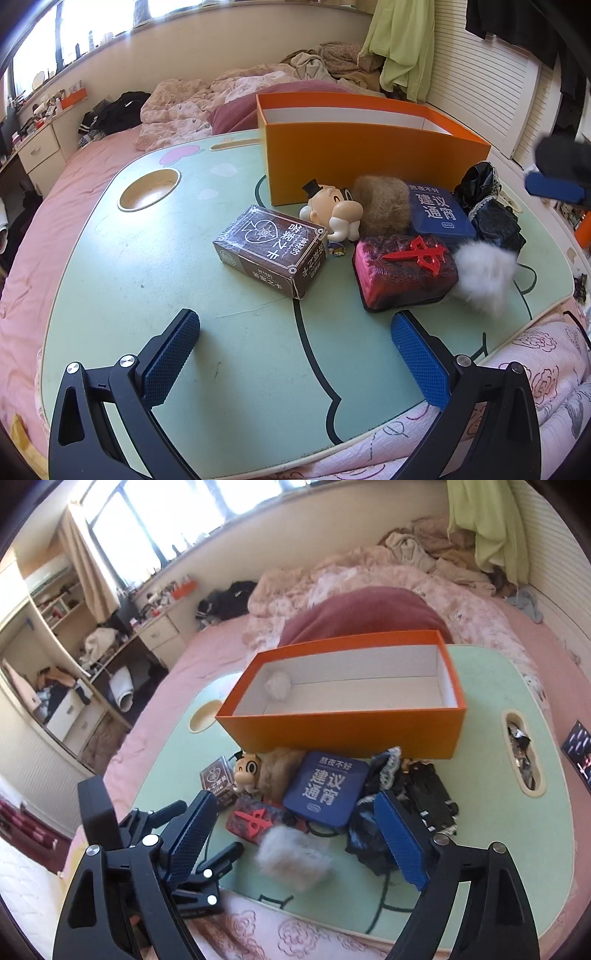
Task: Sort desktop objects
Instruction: 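Place the white fluffy ball on the table in front of the red box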
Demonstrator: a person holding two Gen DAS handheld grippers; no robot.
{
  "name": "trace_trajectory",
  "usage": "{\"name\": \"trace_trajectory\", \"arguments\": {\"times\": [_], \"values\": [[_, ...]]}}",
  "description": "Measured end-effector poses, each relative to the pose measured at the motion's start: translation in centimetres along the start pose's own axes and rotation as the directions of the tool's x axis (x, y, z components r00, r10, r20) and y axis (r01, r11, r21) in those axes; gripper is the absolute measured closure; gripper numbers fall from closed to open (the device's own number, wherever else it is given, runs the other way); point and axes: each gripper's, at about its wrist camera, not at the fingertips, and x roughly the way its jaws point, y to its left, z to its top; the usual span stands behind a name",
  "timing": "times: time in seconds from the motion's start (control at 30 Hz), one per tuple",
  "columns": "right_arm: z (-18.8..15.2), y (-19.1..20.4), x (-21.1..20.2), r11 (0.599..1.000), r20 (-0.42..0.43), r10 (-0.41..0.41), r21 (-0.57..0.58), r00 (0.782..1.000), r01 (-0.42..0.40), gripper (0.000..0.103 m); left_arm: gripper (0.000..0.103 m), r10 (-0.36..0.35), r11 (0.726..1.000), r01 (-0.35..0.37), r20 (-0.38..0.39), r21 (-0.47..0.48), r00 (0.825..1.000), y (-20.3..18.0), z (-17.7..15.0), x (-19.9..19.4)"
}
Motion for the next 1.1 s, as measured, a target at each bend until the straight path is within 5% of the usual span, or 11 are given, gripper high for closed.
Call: {"name": "trace_trajectory", "arguments": {"times": [0.3,0.47,0.57,1.1], "values": [[-5.4,-2.1,0.8,0.983,-0.063,-0.173,-0.071,0.983,0.168,0.016,0.000,0.000,1.000,0.000,0.000,0.000,1.000,0.1,0.0,0.0],[-6.4,-2.3,3.6,0.940,-0.091,-0.322,-0.152,0.942,0.306,0.008,0.000,0.006,1.000,-0.006,0.000,0.001,1.000,-0.1,0.0,0.0],[-6.6,-2.5,3.9,0.944,-0.109,-0.308,-0.161,0.945,0.289,0.000,0.000,0.007,1.000,-0.007,0.000,-0.005,1.000,0.1,-0.1,-0.1],[-6.8,-3.1,3.7,0.944,-0.110,-0.308,-0.157,0.945,0.289,0.000,0.000,0.009,1.000,-0.009,0.000,-0.005,1.000,0.1,-0.2,-0.1]]}}
